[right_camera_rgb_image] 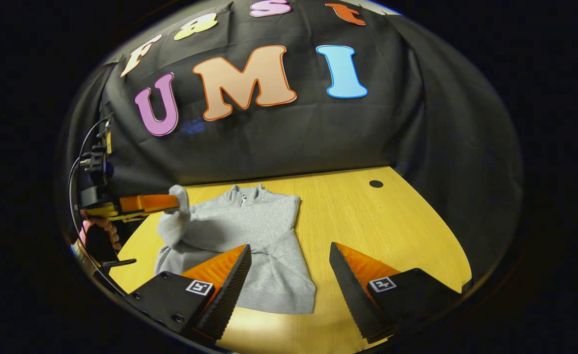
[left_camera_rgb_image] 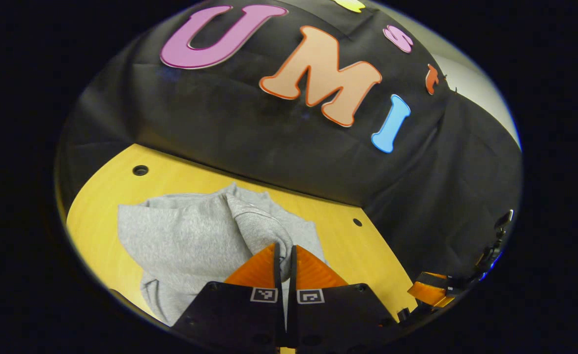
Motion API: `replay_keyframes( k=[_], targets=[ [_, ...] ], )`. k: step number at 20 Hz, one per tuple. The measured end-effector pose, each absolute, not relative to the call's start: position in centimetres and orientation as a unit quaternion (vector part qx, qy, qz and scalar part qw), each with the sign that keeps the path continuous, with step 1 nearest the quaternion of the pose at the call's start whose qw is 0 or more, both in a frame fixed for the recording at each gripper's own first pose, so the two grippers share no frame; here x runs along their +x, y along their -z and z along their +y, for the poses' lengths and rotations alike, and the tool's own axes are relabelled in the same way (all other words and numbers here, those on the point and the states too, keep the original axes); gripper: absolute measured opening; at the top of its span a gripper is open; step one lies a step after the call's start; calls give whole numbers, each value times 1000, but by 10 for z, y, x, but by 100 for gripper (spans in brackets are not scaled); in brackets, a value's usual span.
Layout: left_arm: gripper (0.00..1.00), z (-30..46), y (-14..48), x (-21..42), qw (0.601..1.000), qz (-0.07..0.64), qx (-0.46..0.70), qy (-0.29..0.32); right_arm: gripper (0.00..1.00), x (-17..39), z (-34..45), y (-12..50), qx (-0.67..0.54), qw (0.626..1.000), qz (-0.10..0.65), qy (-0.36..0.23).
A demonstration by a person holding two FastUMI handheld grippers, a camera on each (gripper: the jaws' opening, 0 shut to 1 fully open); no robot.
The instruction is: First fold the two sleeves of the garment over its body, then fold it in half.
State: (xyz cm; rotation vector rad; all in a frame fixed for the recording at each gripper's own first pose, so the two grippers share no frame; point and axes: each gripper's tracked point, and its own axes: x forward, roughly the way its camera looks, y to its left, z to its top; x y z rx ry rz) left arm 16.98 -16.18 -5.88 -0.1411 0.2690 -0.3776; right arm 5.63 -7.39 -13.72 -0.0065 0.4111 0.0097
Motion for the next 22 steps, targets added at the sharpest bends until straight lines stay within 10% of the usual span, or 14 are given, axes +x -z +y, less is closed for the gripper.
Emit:
replay_keyframes(
  k=[18,22],
  targets=[
    [1,-306,144,263,951,186,43,243,98,56,-130,162,40,973,222,43],
    [25,-314,159,269,949,198,54,241,98,59,-125,165,30,973,225,37]
  ],
)
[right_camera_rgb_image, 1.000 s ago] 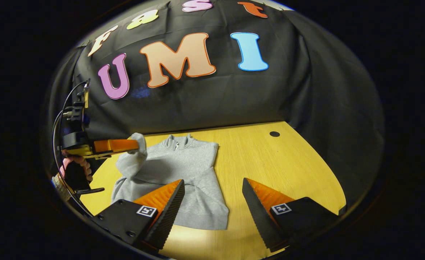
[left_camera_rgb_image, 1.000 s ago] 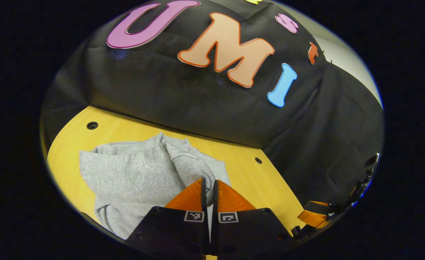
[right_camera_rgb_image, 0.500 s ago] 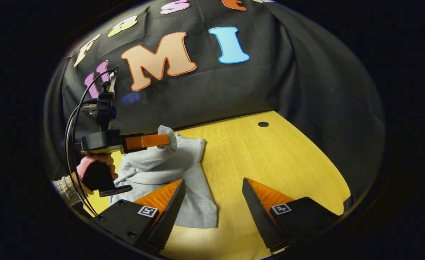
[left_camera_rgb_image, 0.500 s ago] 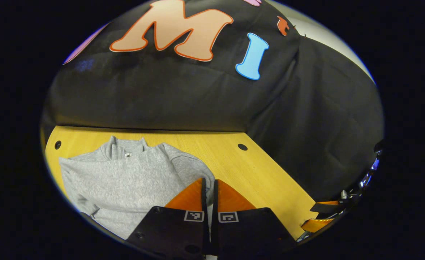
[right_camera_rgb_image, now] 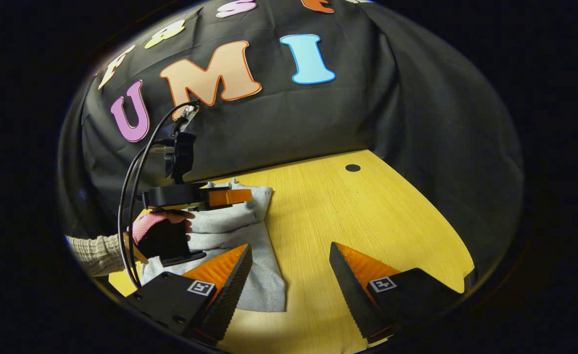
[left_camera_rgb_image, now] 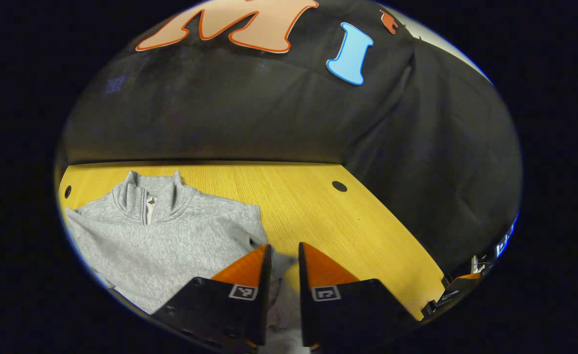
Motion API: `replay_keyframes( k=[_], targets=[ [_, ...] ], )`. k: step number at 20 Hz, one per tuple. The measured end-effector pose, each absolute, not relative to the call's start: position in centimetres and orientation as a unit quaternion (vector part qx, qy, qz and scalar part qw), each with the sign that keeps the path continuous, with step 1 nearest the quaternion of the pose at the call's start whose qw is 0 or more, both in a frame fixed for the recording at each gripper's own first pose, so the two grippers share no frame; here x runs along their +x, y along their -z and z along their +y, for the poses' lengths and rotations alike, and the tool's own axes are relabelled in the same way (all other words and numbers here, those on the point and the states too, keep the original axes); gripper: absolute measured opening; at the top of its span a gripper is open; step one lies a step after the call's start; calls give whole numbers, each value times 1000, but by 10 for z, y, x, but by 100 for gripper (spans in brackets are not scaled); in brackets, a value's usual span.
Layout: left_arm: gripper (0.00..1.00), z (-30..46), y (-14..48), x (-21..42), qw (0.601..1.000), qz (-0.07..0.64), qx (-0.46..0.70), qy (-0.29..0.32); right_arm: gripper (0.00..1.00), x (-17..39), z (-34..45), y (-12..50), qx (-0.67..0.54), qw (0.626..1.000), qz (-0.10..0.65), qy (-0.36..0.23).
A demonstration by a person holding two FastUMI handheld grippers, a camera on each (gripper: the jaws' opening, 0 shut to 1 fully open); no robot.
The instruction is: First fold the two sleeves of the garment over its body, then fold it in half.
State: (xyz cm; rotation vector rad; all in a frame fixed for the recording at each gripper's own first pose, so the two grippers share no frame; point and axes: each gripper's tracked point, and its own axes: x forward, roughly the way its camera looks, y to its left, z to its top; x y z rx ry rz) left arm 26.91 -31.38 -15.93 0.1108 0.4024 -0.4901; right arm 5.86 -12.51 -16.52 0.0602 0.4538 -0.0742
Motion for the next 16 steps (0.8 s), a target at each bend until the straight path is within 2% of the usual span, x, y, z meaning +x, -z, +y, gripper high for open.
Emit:
replay_keyframes(
  k=[2,3,4,5,7,9,11,12,14,15,16],
  targets=[
    [74,-305,157,270,953,190,77,221,94,58,-122,167,24,973,227,32],
    [99,-300,159,272,955,187,88,214,98,58,-121,167,22,973,228,30],
    [100,-292,154,263,956,185,95,209,94,57,-118,170,21,973,230,27],
    [96,-286,151,257,956,184,98,209,98,56,-116,172,20,972,232,24],
    [96,-268,141,237,957,176,97,211,98,54,-112,178,18,971,239,16],
    [96,-237,130,213,959,169,106,203,94,51,-105,189,16,968,249,5],
    [95,-199,121,188,962,164,119,183,98,50,-99,198,15,965,261,-6],
    [95,-179,120,176,964,162,123,171,94,49,-96,204,13,964,265,-11],
    [96,-139,119,153,968,165,125,142,98,49,-89,212,12,961,274,-20],
    [95,-120,121,140,970,171,120,126,94,50,-84,214,13,961,275,-26],
    [95,-99,127,127,971,178,114,110,98,51,-80,218,11,960,277,-31]
  ],
)
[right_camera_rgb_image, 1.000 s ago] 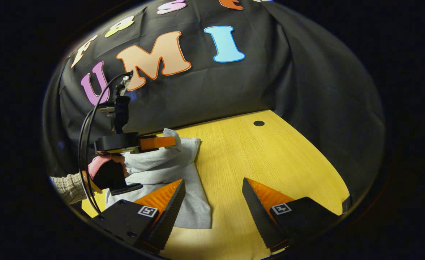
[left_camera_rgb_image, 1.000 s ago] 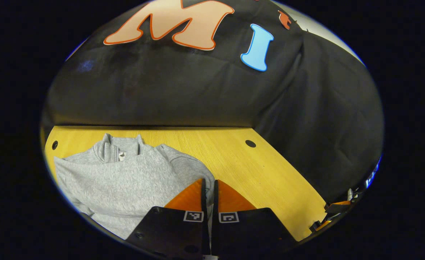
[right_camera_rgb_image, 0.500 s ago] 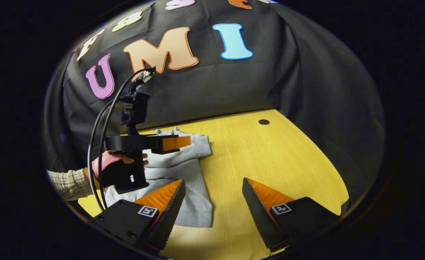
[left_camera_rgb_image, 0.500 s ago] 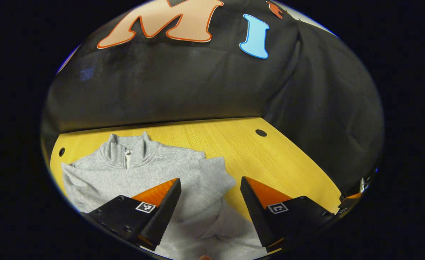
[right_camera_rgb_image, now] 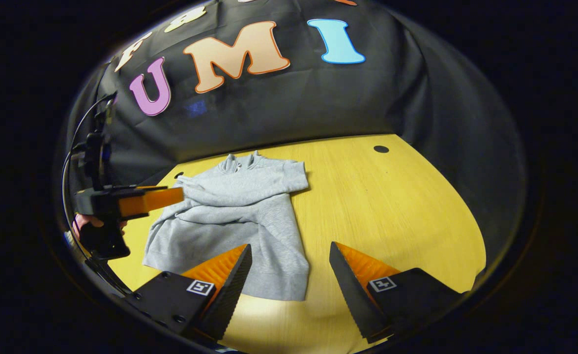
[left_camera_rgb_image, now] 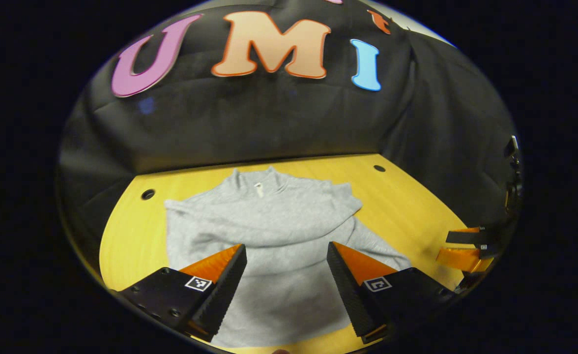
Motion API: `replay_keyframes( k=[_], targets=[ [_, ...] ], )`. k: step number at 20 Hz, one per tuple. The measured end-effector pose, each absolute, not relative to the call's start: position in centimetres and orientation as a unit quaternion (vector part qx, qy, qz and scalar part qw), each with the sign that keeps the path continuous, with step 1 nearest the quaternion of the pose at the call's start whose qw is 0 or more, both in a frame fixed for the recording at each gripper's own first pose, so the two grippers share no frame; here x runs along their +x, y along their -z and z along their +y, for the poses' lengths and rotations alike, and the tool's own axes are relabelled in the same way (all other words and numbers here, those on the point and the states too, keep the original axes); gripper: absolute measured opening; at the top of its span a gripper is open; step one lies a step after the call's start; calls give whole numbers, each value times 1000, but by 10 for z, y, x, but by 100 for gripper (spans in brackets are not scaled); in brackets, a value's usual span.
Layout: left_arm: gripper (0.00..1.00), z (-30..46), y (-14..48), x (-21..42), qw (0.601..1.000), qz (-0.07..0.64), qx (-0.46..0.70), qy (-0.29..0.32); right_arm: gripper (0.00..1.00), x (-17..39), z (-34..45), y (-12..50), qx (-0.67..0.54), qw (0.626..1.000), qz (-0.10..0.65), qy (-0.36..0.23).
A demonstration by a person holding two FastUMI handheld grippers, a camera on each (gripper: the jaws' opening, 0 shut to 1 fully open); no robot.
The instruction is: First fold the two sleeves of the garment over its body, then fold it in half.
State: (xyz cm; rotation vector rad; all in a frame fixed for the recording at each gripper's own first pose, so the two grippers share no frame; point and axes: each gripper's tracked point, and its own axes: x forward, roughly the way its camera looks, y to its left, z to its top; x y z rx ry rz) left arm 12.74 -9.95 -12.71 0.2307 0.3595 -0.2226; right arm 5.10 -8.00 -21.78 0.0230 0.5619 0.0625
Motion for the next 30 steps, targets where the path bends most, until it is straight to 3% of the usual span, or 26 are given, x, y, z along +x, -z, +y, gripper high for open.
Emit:
replay_keyframes(
  k=[3,5,10,11,12,16,18,21,23,24,26,28,29,30],
  targets=[
    [95,-44,153,86,973,206,94,55,94,51,-76,235,-5,955,293,-40],
    [96,-19,174,65,970,229,79,18,98,48,-72,251,-4,950,308,-48],
    [96,12,214,33,964,259,57,-27,94,40,-68,290,-22,937,345,-53],
    [96,16,223,28,960,271,56,-33,98,39,-69,297,-27,934,353,-54],
    [96,20,230,24,958,279,56,-37,94,38,-68,303,-33,931,360,-55],
    [96,26,242,31,954,291,71,-35,98,38,-67,317,-58,926,370,-53],
    [96,28,249,35,950,302,71,-39,94,36,-67,322,-59,925,373,-48],
    [96,30,248,41,948,302,87,-42,98,35,-68,324,-57,926,370,-39],
    [96,27,249,42,949,300,86,-34,93,36,-69,326,-56,928,366,-25],
    [96,27,252,44,951,296,80,-38,98,37,-69,327,-60,928,367,-21],
    [94,27,251,46,953,290,74,-40,94,36,-66,328,-63,928,366,-25],
    [84,21,251,49,954,286,79,-30,78,37,-61,328,-55,928,367,-23],
    [72,17,251,50,955,284,81,-24,63,37,-58,329,-49,928,368,-23],
    [65,12,250,54,956,281,83,-16,55,36,-53,330,-42,927,371,-22]
  ],
)
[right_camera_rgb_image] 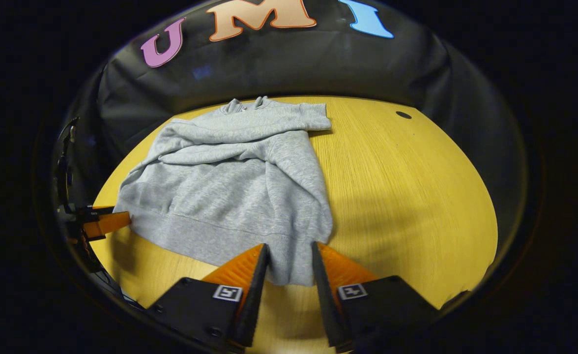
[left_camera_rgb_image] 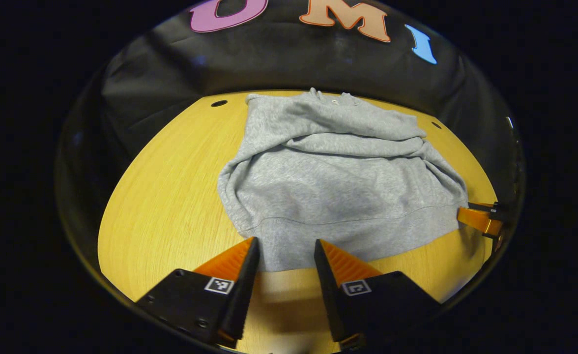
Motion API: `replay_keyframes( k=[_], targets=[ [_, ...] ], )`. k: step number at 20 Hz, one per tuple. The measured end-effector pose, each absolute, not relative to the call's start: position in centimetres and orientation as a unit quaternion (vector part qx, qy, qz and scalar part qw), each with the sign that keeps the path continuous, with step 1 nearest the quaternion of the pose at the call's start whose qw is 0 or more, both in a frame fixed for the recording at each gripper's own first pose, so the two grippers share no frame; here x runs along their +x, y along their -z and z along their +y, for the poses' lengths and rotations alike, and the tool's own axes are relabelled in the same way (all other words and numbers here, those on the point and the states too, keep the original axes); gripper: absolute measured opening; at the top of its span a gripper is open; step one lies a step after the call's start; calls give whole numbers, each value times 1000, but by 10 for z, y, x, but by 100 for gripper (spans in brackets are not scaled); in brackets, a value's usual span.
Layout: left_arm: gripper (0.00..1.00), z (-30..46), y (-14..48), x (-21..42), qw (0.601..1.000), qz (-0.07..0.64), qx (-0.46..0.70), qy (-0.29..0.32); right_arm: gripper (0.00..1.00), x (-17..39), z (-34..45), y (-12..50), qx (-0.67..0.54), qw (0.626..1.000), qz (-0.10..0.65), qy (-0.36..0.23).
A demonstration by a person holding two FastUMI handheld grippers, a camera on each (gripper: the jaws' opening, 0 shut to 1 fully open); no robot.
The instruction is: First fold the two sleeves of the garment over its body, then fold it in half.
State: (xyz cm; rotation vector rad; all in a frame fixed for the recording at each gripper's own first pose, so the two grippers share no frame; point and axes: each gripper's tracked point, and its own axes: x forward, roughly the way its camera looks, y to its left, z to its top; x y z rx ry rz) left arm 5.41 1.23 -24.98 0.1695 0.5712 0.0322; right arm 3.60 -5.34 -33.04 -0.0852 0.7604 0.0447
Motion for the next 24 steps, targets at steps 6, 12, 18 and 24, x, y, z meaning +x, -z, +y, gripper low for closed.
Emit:
replay_keyframes(
  k=[6,12,18,24],
  targets=[
    [2,0,249,61,955,278,100,24,16,36,-49,329,-54,929,366,-8],
    [0,-4,241,63,961,271,52,37,11,37,-48,322,-60,930,362,-1],
    [0,-18,207,70,971,235,-2,52,10,48,-40,294,-37,941,337,-7],
    [0,-31,153,100,979,181,-65,71,11,83,-32,255,-12,954,300,-19]
  ],
)
